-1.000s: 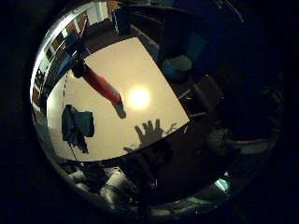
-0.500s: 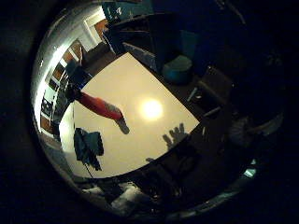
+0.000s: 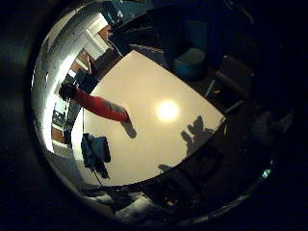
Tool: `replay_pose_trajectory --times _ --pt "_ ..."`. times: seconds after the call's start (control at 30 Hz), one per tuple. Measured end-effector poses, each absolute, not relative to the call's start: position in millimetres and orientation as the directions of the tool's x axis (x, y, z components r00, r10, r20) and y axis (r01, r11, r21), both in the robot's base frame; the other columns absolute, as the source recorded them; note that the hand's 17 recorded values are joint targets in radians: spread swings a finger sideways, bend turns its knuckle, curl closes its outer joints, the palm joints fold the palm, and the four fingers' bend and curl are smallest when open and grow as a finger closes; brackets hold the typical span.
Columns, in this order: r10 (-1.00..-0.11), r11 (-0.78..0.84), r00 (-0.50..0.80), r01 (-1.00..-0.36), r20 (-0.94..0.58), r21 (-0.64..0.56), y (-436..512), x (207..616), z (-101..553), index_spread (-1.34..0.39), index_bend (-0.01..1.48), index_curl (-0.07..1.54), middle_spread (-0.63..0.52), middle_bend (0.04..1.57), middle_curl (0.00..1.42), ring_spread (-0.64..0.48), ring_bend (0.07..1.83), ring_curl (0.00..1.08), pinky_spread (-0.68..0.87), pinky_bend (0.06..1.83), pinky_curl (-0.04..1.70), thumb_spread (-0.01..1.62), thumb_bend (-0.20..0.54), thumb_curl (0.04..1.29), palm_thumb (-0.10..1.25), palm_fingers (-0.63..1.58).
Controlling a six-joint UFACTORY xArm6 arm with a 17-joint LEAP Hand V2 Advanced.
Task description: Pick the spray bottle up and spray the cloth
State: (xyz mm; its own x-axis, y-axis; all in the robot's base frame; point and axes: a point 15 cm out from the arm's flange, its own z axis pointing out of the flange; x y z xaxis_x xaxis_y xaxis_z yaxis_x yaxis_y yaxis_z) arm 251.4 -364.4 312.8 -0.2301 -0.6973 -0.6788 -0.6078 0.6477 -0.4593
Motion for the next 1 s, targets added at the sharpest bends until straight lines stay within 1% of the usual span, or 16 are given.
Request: replay_pose_trajectory --times 0.3,0.4,0.67,0.9,1.0 --pt "-0.654 0.661 -0.218 -0.630 -0.724 -0.408 -358.6 263.2 282.3 -0.19 0.16 0.29 0.16 0.22 0.35 0.24 0.46 0.23 0.44 0.57 0.23 1.07 -0.024 0.31 0.52 0.13" --pt "-0.646 0.662 -0.207 -0.632 -0.735 -0.403 -356.2 271.0 278.6 -0.19 0.16 0.29 0.18 0.21 0.34 0.24 0.45 0.23 0.44 0.56 0.23 1.07 -0.025 0.31 0.52 0.13" --pt "-0.617 0.645 -0.162 -0.665 -0.770 -0.377 -340.5 299.5 255.9 -0.18 0.16 0.29 0.18 0.21 0.34 0.24 0.42 0.23 0.43 0.51 0.24 1.07 -0.024 0.31 0.52 0.12" --pt "-0.627 0.619 -0.143 -0.688 -0.765 -0.379 -332.3 321.8 237.9 -0.17 0.15 0.28 0.19 0.21 0.34 0.24 0.41 0.23 0.43 0.50 0.26 1.07 -0.024 0.31 0.52 0.12" --pt "-0.627 0.617 -0.135 -0.686 -0.767 -0.384 -329.3 333.4 236.4 -0.16 0.15 0.28 0.19 0.21 0.34 0.24 0.41 0.24 0.42 0.49 0.26 1.07 -0.022 0.31 0.52 0.13"
